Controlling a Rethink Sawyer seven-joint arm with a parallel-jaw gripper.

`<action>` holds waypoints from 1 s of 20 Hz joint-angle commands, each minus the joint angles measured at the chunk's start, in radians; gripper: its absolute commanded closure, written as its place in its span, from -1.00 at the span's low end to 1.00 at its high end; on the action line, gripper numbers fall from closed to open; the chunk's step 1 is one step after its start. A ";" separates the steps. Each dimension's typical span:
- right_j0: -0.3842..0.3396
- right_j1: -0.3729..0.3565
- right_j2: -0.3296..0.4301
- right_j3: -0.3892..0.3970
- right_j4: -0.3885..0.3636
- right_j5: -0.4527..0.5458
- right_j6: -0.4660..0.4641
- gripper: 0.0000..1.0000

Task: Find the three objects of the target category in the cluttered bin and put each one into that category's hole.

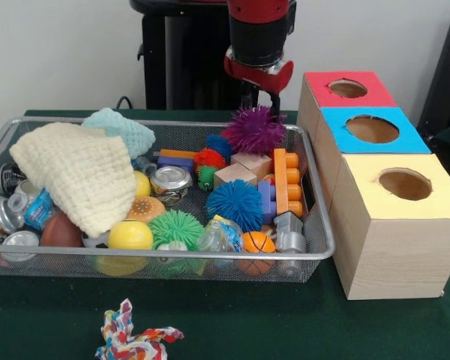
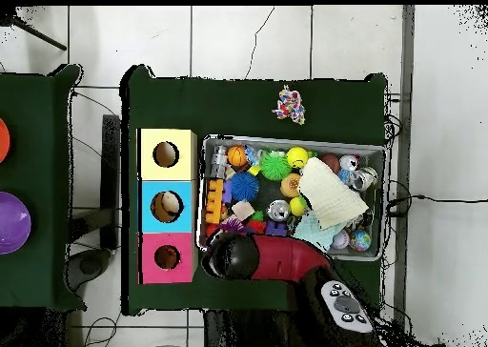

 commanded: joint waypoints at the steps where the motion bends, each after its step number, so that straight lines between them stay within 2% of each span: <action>1: 0.033 0.086 0.001 0.013 0.070 -0.195 0.205 -1.00; 6: 0.139 0.163 -0.145 -0.093 0.047 -0.435 0.219 -1.00; 10: 0.182 0.180 -0.217 -0.128 0.064 -0.470 0.164 -1.00; 11: 0.178 0.179 -0.210 -0.122 0.071 -0.464 0.153 -1.00; 12: 0.198 0.183 -0.232 -0.125 0.080 -0.448 0.120 1.00; 20: 0.186 0.162 -0.202 -0.090 0.113 -0.236 0.078 1.00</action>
